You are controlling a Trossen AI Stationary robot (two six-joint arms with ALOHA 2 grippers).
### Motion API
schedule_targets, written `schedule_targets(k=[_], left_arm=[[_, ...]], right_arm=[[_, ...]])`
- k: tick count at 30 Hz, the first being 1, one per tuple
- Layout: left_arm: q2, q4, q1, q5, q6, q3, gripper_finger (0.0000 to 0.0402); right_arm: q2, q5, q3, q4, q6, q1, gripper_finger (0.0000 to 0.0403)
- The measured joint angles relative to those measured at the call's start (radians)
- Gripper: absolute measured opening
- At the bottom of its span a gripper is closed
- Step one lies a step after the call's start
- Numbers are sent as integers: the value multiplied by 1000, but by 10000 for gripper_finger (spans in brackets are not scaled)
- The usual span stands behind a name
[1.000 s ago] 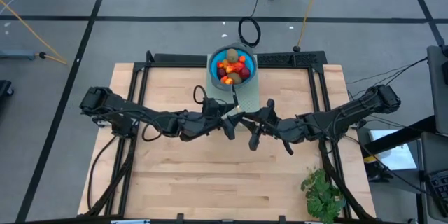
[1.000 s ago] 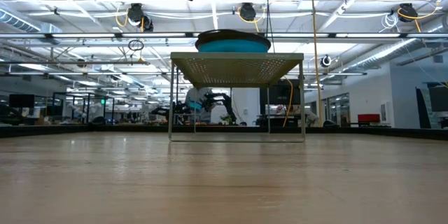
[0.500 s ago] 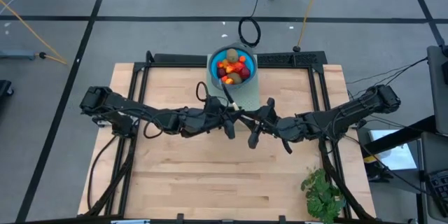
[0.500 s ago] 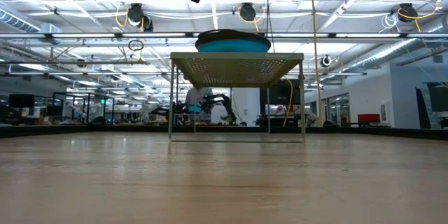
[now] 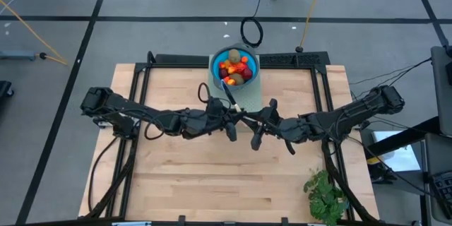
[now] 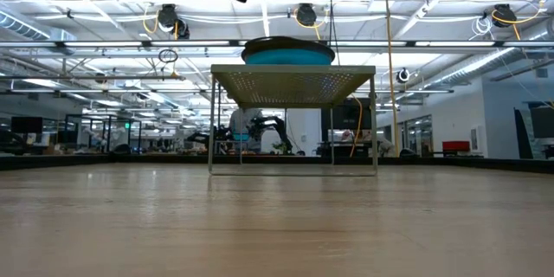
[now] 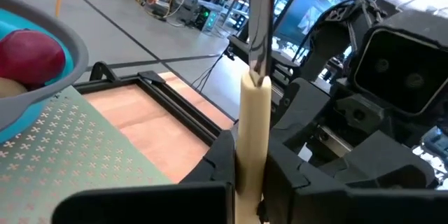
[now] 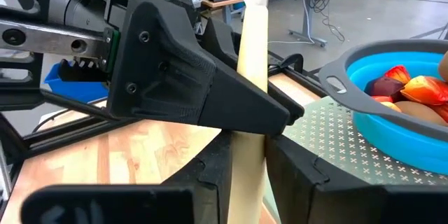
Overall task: Pick & Place Fruit
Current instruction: Put the knife on the shelf
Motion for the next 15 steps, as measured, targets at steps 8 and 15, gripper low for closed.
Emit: schedule_targets(k=[8,15], left_arm=[[0,-9,-5,5,16,-1,25],[1,-9,-5,7,21,-1,25]], right_arm=[[-1,-39,0,-24,0,2,81],[0,-71,0,-30,0,2,146]])
